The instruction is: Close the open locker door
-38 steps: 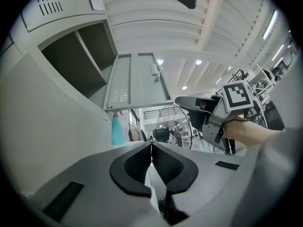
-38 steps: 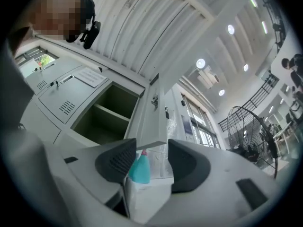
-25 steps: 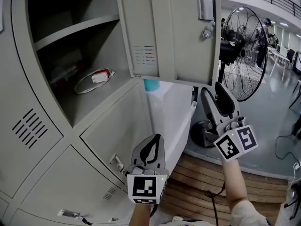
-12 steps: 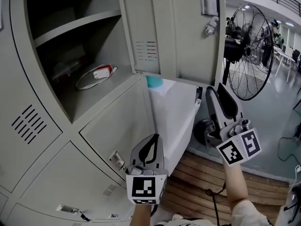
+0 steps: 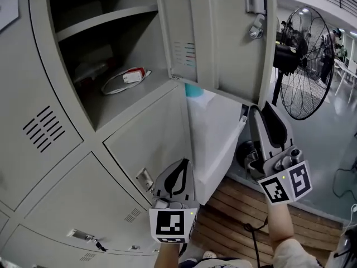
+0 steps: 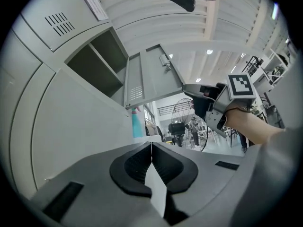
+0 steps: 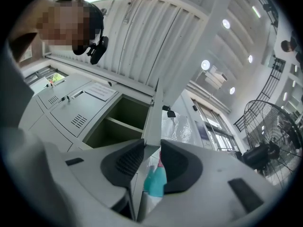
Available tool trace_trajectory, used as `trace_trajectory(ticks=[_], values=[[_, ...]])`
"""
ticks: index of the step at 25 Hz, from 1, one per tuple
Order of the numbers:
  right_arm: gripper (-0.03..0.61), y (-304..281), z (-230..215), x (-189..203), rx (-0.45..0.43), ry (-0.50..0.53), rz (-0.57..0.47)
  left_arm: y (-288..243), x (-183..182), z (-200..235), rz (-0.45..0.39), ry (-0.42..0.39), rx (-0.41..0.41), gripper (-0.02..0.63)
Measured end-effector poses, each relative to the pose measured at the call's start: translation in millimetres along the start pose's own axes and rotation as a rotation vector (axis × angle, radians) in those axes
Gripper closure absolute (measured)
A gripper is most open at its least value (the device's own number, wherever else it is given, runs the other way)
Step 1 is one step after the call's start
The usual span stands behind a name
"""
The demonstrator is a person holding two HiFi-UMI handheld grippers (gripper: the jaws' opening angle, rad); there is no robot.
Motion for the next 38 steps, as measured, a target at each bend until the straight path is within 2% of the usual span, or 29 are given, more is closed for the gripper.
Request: trace_trajectory(ticks=[6,23,28,38], values=[[0.485,-0.8,31.3,-3.4,-0.042,0.004,-0.009,19.3,-6.8,16.2,-0.001,-0.024,-0.03,0.606],[0.48,-12.6,128.2,-3.6,-0.118,0.18,-0.012,65.4,-34.8,64.1,-0.001,-0.035,-0.067,0.606],[0.475,-19.6,156.8,2.0,-0.167,0.18,-0.011,78.8,-39.5,75.6,-0.006,-0.036,-0.083,0.606],[0.468,-32.3,192.5,13.3,-0.203,0.179,-0.018,106.1,-39.7,93.9,0.004,-0.052,-0.132,0.606]])
Point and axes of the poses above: the fingertips, and each gripper's own axes: y backward along the fingers, z to its left, x out of its underside, the point moved 2 cm from there along y, backward along the fingers, and after that the axes turned 10 degrees about -z, right-handed, at the moved point
